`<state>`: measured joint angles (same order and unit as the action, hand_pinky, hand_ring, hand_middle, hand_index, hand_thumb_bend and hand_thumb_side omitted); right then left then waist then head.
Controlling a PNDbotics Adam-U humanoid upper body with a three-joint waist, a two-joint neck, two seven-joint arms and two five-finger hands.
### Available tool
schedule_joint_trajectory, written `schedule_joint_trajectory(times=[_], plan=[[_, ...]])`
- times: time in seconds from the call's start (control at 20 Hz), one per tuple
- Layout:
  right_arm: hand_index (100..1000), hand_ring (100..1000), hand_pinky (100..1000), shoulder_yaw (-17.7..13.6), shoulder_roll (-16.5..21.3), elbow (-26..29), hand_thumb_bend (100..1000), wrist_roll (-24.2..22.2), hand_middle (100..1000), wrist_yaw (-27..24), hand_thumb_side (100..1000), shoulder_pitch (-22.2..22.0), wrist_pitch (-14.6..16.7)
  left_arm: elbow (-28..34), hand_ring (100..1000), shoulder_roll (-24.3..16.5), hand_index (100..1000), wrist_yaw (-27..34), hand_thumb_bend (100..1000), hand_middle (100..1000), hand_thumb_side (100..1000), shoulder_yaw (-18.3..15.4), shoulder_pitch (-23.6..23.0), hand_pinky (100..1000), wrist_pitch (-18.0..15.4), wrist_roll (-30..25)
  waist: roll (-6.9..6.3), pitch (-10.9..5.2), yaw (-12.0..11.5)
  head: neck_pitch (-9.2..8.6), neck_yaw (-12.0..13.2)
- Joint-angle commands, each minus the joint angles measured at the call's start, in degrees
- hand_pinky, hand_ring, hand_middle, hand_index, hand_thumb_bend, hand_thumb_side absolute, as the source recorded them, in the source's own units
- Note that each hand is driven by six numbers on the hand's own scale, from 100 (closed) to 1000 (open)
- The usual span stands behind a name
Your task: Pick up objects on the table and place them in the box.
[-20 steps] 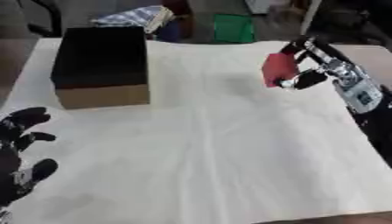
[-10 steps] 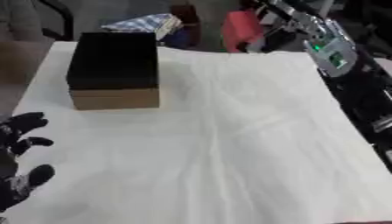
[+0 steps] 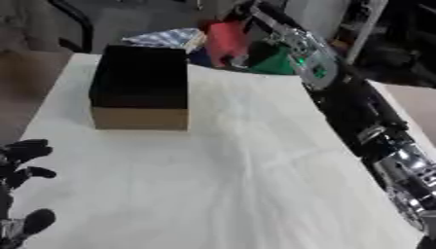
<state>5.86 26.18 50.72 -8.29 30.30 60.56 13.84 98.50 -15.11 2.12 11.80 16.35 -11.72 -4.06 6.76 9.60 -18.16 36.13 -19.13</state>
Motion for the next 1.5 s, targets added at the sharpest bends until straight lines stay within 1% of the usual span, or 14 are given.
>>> schedule_joint_trajectory(times=[0.05, 0.3, 0.35, 0.5, 0.55, 0.6, 0.65, 0.7, 0.75, 0.85, 1.0, 1.1, 1.25, 1.5], plan=[[576, 761, 661, -1.05, -0.55, -1.28, 463, 3.81, 448, 1.18, 100, 2.06, -0.32, 0.94, 795, -0.14, 735, 0.51, 1000, 742, 489, 0.47, 1.50, 597, -0.12, -0.75, -0.20, -0.50, -0.67, -1.14, -1.91], [659, 778, 670, -0.90, -4.17, -3.76, 481, 9.29, 515, 2.33, 100, 3.16, -1.30, 1.08, 795, 0.15, 735, 0.80, 1000, 742, 494, 0.81, 2.24, 596, -0.09, -1.18, -0.16, 0.11, -2.48, -1.38, -3.20], [687, 785, 675, -0.64, -4.93, -4.20, 492, 9.80, 536, 2.69, 100, 3.25, -1.32, 1.10, 796, 0.22, 735, 0.86, 1000, 742, 495, 0.86, 2.32, 596, -0.07, -1.23, -0.24, 0.18, -2.69, -1.39, -3.41], [693, 786, 676, -0.21, -6.08, -5.04, 495, 10.33, 540, 3.72, 100, 3.37, -1.10, 1.13, 796, 0.30, 735, 0.96, 1000, 743, 495, 0.90, 2.38, 596, -0.02, -1.35, -0.35, 0.27, -2.91, -1.38, -3.67], [750, 811, 698, 0.18, -6.59, -5.31, 522, 9.90, 620, 4.07, 195, 3.21, -0.88, 1.15, 796, 0.33, 735, 0.98, 1000, 742, 494, 0.91, 2.43, 596, -0.02, -1.37, -0.41, 0.33, -2.91, -1.40, -3.90], [750, 811, 698, 0.61, -7.23, -5.63, 522, 8.97, 620, 4.52, 195, 3.05, -0.55, 1.16, 796, 0.38, 735, 1.03, 1000, 742, 494, 0.91, 2.47, 596, 0.00, -1.37, -0.47, 0.38, -2.85, -1.40, -4.06], [786, 825, 710, 0.84, -7.74, -5.92, 524, 8.04, 677, 4.95, 252, 2.88, -0.30, 1.17, 796, 0.42, 736, 1.06, 1000, 743, 495, 0.92, 2.49, 596, 0.01, -1.39, -0.54, 0.44, -2.71, -1.48, -4.13], [786, 825, 710, 0.91, -8.09, -6.12, 524, 7.27, 677, 5.26, 252, 2.78, -0.10, 1.17, 796, 0.45, 736, 1.08, 1000, 743, 495, 0.92, 2.49, 596, 0.01, -1.40, -0.58, 0.48, -2.60, -1.54, -4.14], [846, 857, 744, 1.05, -8.33, -6.28, 524, 6.41, 770, 5.55, 313, 2.60, 0.17, 1.18, 796, 0.47, 736, 1.10, 1000, 742, 493, 0.92, 2.50, 597, 0.01, -1.42, -0.63, 0.50, -2.45, -1.53, -4.10], [874, 881, 770, 1.24, -8.56, -6.52, 517, 4.30, 829, 5.79, 345, 2.26, 0.77, 1.18, 796, 0.47, 736, 1.15, 1000, 742, 492, 0.84, 2.44, 597, 0.01, -1.38, -0.74, 0.48, -2.11, -1.42, -4.11], [890, 899, 786, 1.22, -8.37, -6.17, 522, 2.07, 881, 5.55, 362, 1.86, 1.56, 1.13, 797, 0.48, 736, 1.17, 1000, 742, 494, 0.71, 2.25, 597, 0.02, -1.28, -0.95, 0.45, -1.39, -1.24, -3.99], [892, 898, 786, 1.33, -7.84, -5.39, 521, 1.30, 879, 5.13, 360, 1.53, 1.96, 1.14, 797, 0.44, 736, 1.13, 1000, 742, 494, 0.57, 2.12, 596, -0.01, -1.20, -1.13, 0.41, -0.85, -1.19, -3.71], [882, 882, 768, 1.72, -6.55, -2.99, 501, 1.08, 837, 3.79, 333, 0.99, 2.46, 1.08, 797, 0.42, 736, 1.05, 1000, 742, 492, 0.16, 1.71, 596, 0.00, -0.83, -1.44, 0.30, 0.40, -1.05, -3.01], [871, 862, 736, 3.24, -3.08, 4.77, 459, 0.81, 812, -3.97, 263, -0.96, 2.29, 0.88, 800, 0.17, 735, 0.71, 1000, 743, 487, -0.75, 0.72, 597, 0.01, 0.10, -2.02, -0.08, 3.25, -0.54, -1.33]])
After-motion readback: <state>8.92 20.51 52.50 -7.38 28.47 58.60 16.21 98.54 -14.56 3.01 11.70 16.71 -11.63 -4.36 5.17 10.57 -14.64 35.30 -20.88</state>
